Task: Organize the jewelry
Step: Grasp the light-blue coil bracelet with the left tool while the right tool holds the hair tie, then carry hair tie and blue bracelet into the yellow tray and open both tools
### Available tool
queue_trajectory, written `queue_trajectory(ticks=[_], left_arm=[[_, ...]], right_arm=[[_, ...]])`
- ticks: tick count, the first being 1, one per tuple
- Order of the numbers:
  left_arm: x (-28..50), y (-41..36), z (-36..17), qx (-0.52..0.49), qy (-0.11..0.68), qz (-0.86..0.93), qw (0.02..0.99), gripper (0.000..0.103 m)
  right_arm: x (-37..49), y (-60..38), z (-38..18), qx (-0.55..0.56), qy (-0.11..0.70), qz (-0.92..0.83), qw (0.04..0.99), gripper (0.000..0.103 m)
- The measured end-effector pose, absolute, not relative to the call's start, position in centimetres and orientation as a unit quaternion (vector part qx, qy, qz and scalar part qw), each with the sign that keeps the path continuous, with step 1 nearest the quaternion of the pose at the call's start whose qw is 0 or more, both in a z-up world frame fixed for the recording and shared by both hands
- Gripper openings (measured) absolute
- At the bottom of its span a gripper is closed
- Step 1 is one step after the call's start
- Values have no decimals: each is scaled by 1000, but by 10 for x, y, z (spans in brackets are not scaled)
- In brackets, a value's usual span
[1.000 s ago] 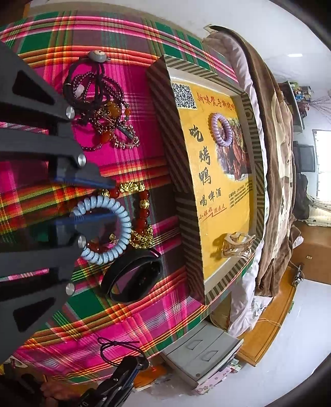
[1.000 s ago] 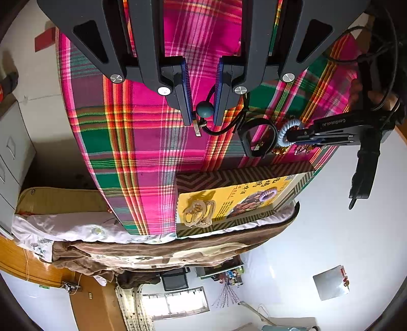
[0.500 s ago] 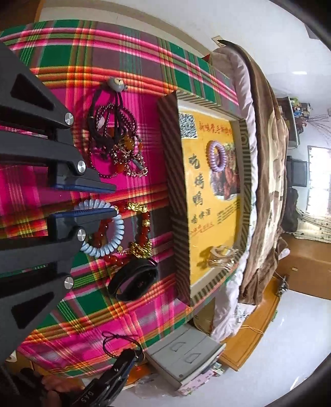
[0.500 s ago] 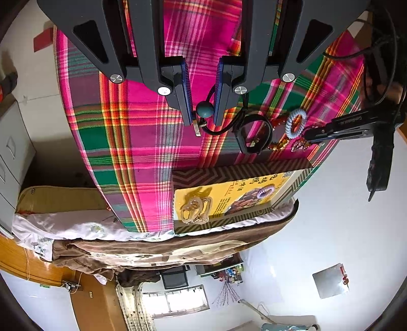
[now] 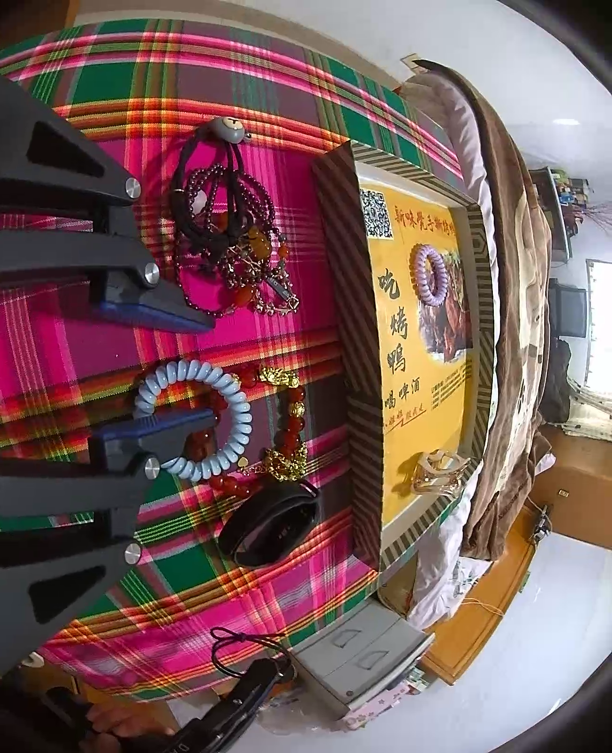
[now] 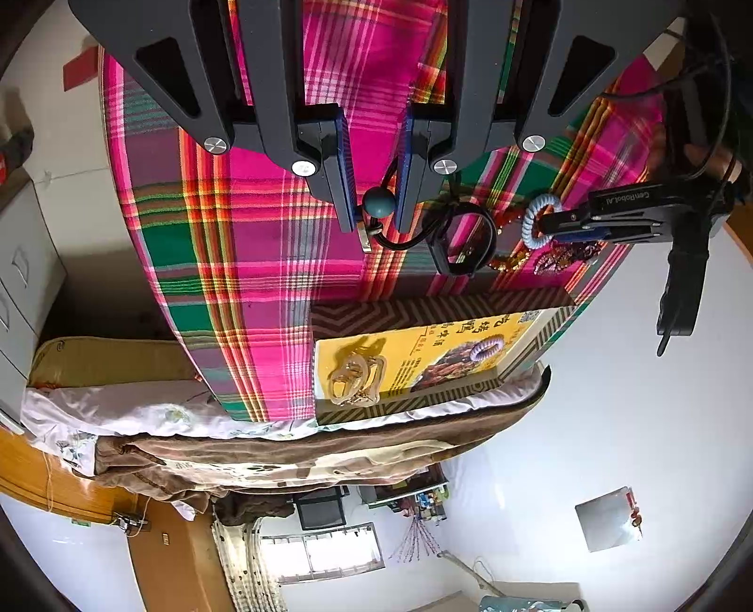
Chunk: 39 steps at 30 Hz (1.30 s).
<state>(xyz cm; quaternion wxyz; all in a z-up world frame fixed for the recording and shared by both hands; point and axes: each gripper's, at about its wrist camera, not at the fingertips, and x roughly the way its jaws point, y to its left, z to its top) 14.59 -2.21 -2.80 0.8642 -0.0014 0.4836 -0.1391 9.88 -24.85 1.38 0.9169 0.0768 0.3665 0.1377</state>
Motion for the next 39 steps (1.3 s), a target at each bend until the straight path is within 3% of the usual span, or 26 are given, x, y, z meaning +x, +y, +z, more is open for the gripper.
queue_trajectory(ticks=[4,8,25,39], left_arm=[[143,-28,-29,29,477,-129,869,30],[142,-26,-28,26,476,-131,869,10],[136,-13,26,19,414,-120,902,10],[197,16,50,-17,391,-104,914,10]], right_arm=[[99,-248,14,76,366,139,917,17],[99,-247,14,75,367,138,917,17],[112,-239,37,63,343,138,927,17],[174,-207,64,39,322,147,934,17]])
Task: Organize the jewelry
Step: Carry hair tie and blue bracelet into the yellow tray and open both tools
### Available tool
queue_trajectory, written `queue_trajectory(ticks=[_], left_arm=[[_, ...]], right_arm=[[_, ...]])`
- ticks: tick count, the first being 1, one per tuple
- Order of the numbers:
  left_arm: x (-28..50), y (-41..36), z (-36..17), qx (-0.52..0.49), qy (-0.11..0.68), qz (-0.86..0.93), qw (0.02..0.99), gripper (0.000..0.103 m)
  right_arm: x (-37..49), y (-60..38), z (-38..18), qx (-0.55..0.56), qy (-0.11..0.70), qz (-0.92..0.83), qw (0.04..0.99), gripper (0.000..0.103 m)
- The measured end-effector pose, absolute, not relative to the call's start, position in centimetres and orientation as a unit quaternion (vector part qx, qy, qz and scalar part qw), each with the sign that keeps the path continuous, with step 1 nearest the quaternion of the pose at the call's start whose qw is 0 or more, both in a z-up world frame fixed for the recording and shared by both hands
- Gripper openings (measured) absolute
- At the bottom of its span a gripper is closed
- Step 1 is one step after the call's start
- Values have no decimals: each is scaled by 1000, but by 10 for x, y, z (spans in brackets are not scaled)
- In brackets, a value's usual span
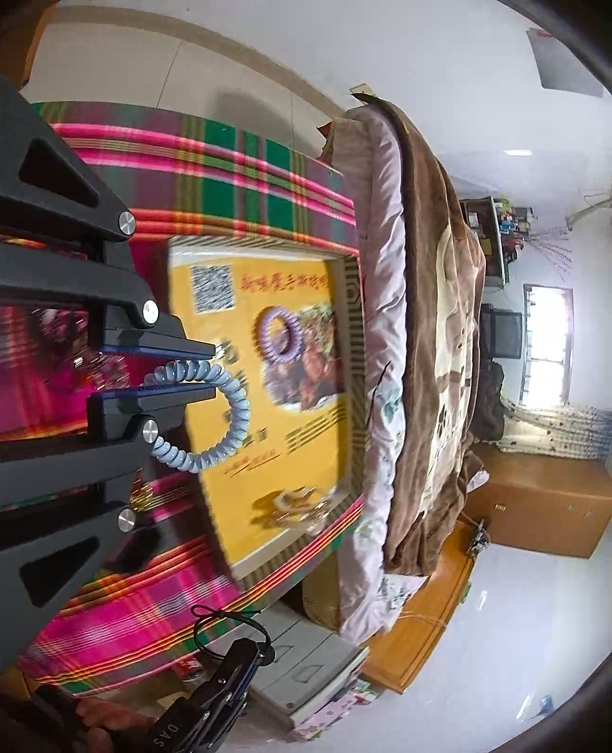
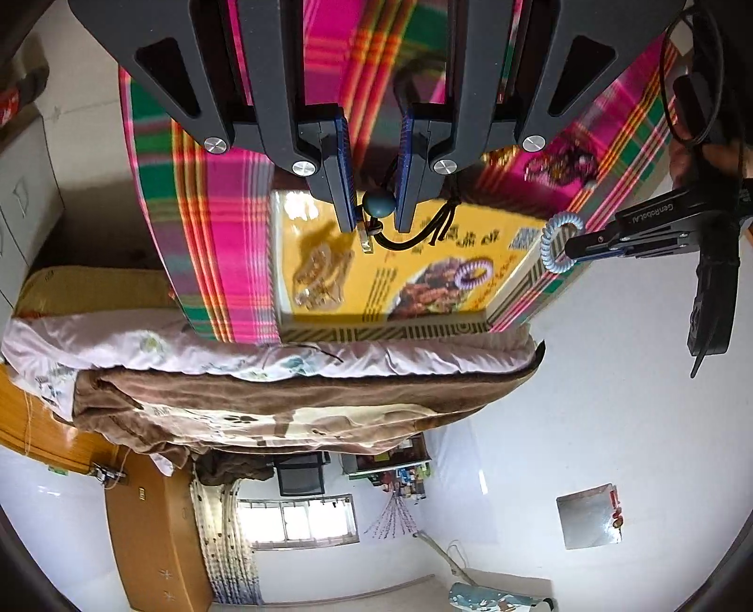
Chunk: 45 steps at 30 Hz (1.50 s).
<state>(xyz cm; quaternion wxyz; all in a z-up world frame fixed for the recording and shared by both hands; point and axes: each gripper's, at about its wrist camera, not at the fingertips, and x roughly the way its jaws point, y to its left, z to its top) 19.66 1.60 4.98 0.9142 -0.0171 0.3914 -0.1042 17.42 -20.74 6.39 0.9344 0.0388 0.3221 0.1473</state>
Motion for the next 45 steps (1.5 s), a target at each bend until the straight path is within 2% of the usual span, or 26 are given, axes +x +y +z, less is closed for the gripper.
queue_trajectory(ticks=[14,27,42,45], left_arm=[[284,45,33,-50,412,-77,907,10],[360,53,-12,-67,464,-52,882,10],[376,50,-28,-68,479,-46,874,10],[375,49,-27,-69,480,-48,873,15]], right_arm=[[276,-174,39,21,377,143,915,17],[332,-154,1,-3,434,131,891,17],[345,-146,-8,-21,443,131,887,17],[345,-144,-8,-27,443,127,887,18]])
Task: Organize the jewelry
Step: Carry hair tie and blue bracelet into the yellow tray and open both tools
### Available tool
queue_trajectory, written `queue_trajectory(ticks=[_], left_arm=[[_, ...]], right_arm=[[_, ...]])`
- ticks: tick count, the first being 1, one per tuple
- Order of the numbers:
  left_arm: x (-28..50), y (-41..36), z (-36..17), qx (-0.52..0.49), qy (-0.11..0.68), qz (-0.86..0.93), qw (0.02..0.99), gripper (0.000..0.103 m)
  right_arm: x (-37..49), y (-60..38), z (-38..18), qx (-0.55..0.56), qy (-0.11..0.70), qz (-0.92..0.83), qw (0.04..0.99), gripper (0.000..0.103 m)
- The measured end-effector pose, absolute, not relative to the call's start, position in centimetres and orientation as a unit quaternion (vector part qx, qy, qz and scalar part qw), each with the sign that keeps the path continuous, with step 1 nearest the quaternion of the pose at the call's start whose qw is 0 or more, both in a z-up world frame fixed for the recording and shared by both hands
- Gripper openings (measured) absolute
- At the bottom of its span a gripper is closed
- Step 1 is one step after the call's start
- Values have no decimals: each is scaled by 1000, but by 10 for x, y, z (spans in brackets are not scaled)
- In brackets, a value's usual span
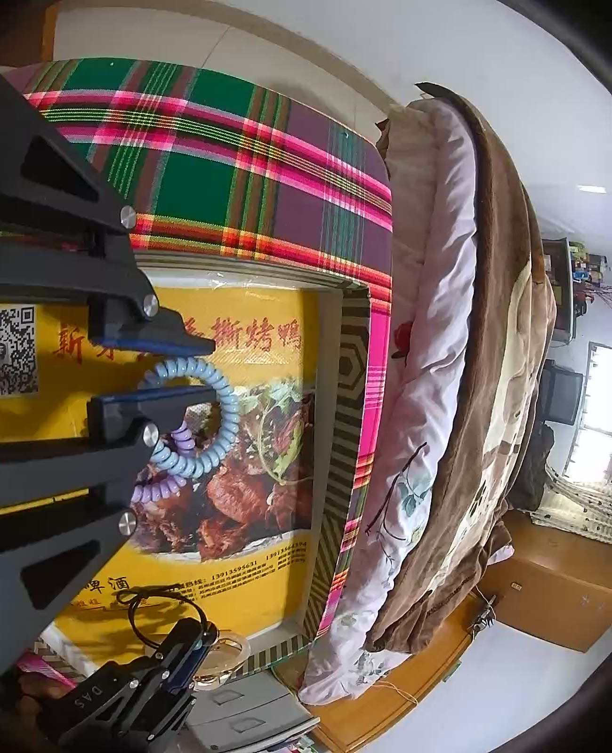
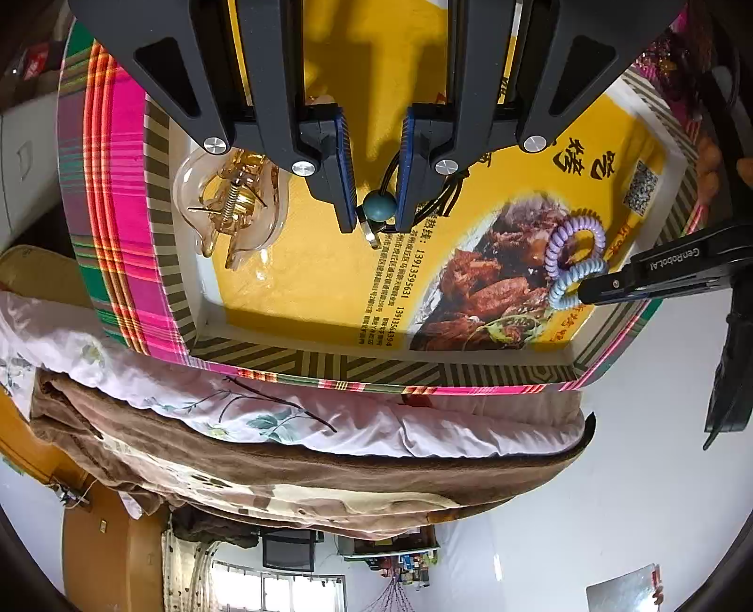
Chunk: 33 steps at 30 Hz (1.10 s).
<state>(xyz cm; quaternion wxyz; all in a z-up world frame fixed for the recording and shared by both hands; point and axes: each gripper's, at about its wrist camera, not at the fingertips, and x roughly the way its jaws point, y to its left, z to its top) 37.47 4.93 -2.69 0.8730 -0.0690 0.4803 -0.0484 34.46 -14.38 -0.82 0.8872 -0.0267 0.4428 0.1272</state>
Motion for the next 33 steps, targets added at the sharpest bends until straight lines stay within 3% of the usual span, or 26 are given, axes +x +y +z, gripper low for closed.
queue_trajectory(ticks=[3,6,8,14,18,33], left_arm=[[373,47,-25,-64,481,-51,873,29],[369,46,-22,-68,478,-54,874,47],[367,46,-19,-67,477,-56,875,50],[352,44,-8,-61,470,-56,879,51],[334,43,5,-60,458,-61,885,59],[238,45,41,-64,416,-72,904,67]], right_arm=[[344,-142,-8,-29,443,130,887,22],[343,-142,-7,-30,443,131,887,38],[341,-142,-6,-29,441,131,887,43],[332,-145,2,-20,435,132,891,43],[320,-148,10,-15,427,134,894,43],[246,-171,35,14,401,142,905,43]])
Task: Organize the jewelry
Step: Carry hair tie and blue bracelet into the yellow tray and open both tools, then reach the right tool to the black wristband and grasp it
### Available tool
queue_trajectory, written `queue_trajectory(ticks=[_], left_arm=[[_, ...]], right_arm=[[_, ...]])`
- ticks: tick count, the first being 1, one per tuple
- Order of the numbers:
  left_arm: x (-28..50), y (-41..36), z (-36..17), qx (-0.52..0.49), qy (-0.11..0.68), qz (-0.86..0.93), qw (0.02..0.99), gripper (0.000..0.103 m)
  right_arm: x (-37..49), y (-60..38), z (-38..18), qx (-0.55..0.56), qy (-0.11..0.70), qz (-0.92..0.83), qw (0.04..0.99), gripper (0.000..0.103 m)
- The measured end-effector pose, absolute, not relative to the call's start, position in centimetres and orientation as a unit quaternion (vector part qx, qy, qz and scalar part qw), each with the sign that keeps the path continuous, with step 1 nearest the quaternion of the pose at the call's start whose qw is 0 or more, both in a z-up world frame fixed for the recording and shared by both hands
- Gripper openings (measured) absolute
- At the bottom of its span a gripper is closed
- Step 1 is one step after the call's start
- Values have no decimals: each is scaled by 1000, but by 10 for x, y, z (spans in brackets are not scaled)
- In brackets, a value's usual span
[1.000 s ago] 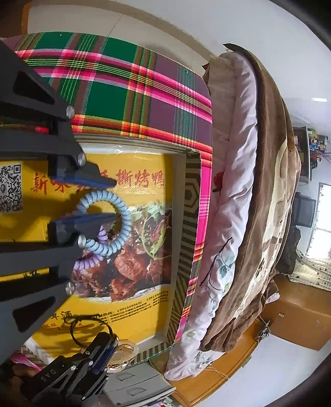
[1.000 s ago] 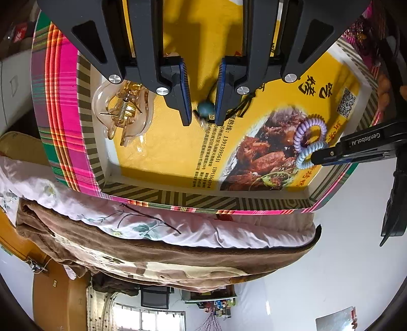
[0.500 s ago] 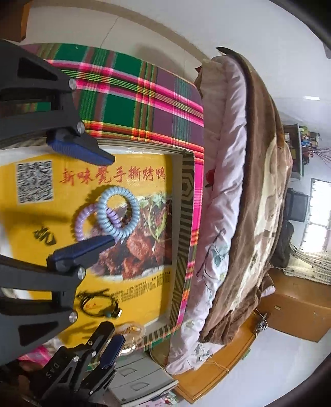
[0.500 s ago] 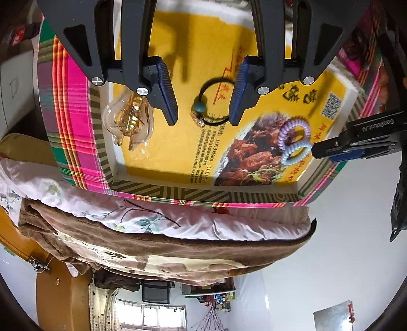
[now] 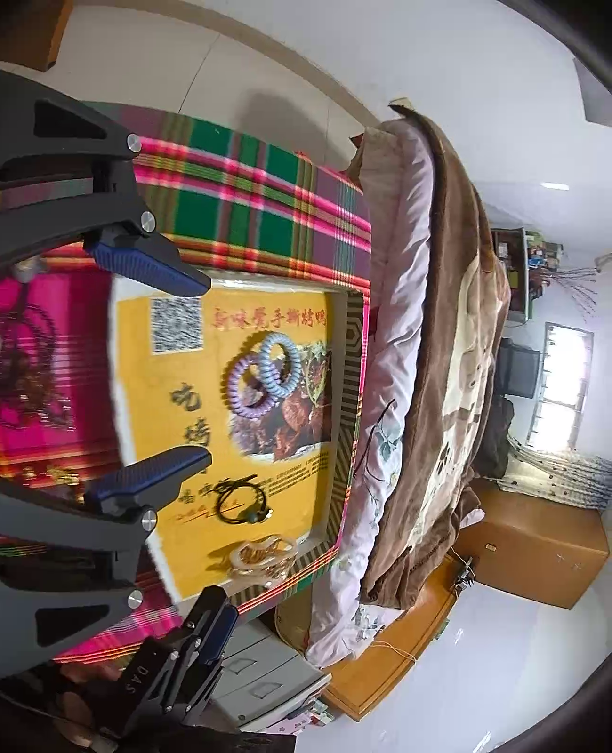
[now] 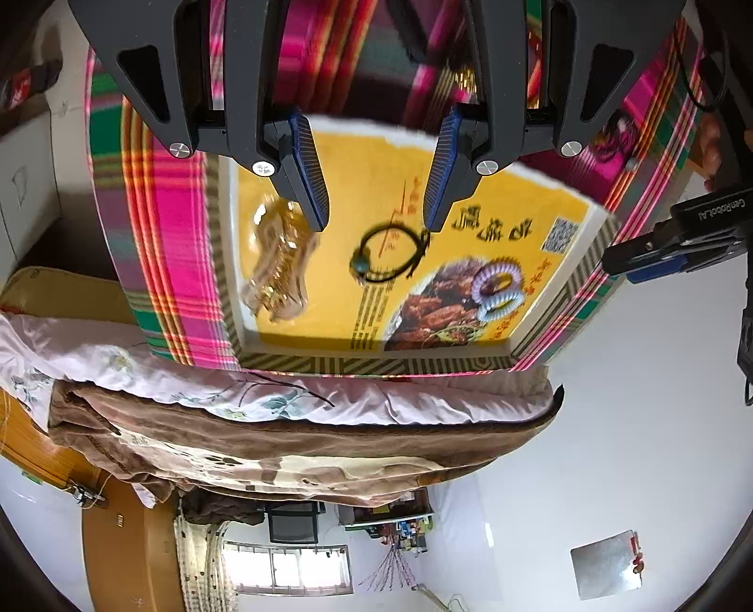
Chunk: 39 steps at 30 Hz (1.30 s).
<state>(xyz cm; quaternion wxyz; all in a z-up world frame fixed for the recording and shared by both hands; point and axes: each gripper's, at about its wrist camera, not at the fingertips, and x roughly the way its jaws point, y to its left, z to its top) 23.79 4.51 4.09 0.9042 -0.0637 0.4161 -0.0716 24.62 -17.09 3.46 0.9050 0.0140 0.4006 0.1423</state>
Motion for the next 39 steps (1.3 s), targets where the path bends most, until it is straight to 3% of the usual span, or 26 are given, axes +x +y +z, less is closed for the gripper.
queue_trajectory(ticks=[18,35,36,38,39], left_arm=[[149,79,22,-104,408,-51,906,74],[119,110,-1,-119,423,-31,898,76],[118,111,-2,-120,423,-30,898,76],[117,113,-3,-122,424,-32,897,76],[117,113,-4,-121,425,-31,897,76]], right_arm=[[182,-191,-10,31,439,155,885,48],[170,-162,-24,-41,452,150,878,48],[169,-162,-24,-40,451,148,879,46],[167,-162,-24,-44,448,144,881,24],[167,-163,-24,-44,448,142,882,20]])
